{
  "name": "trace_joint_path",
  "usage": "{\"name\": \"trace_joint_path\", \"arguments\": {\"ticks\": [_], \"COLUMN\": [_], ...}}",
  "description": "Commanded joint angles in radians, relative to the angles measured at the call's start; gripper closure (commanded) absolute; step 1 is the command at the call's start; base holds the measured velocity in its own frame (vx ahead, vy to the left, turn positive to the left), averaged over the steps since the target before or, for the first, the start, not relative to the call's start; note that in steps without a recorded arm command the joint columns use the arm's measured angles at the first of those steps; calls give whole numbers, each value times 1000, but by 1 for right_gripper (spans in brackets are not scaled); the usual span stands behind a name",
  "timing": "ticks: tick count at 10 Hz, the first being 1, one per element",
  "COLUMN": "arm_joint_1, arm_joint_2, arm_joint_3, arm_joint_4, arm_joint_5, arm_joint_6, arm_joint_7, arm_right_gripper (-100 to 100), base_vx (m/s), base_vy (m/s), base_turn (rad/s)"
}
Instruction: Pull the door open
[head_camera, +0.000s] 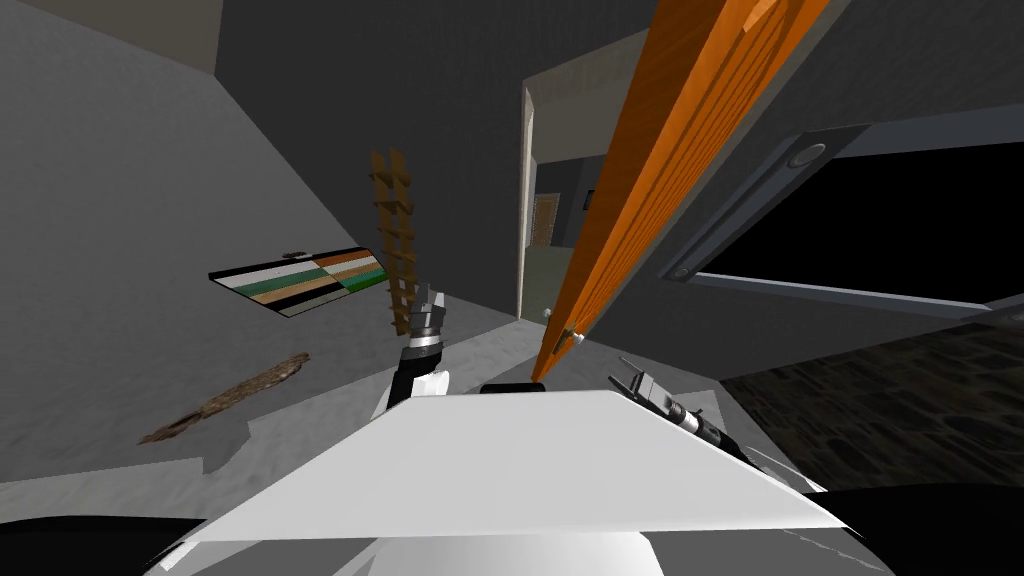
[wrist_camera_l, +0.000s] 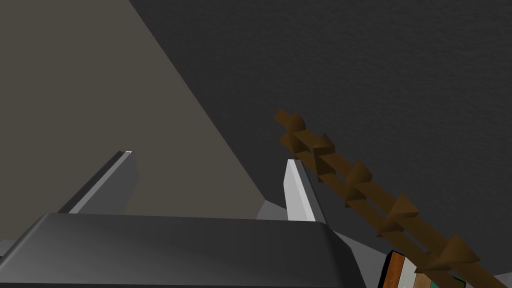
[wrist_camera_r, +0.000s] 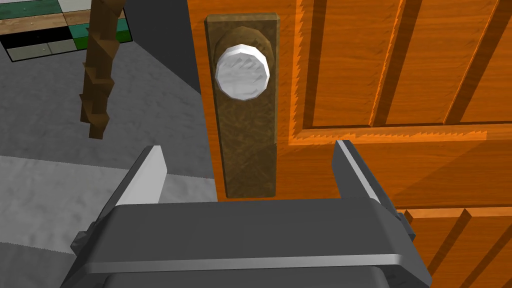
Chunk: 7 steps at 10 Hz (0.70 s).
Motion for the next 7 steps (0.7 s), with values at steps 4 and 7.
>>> {"name": "trace_joint_path", "arguments": {"ticks": [4,7], "arm_joint_1": [-26,-43], "arm_joint_2": [6,9], "arm_joint_3": [-16,-23], "arm_joint_4": [22,38], "arm_joint_5": [-26,-37], "arm_joint_6": [33,45], "arm_joint_7": [-20,-31], "arm_right_gripper": [-100,-100], "base_vx": [14,116], "base_vy": [145,107], "base_turn": [122,130]}}
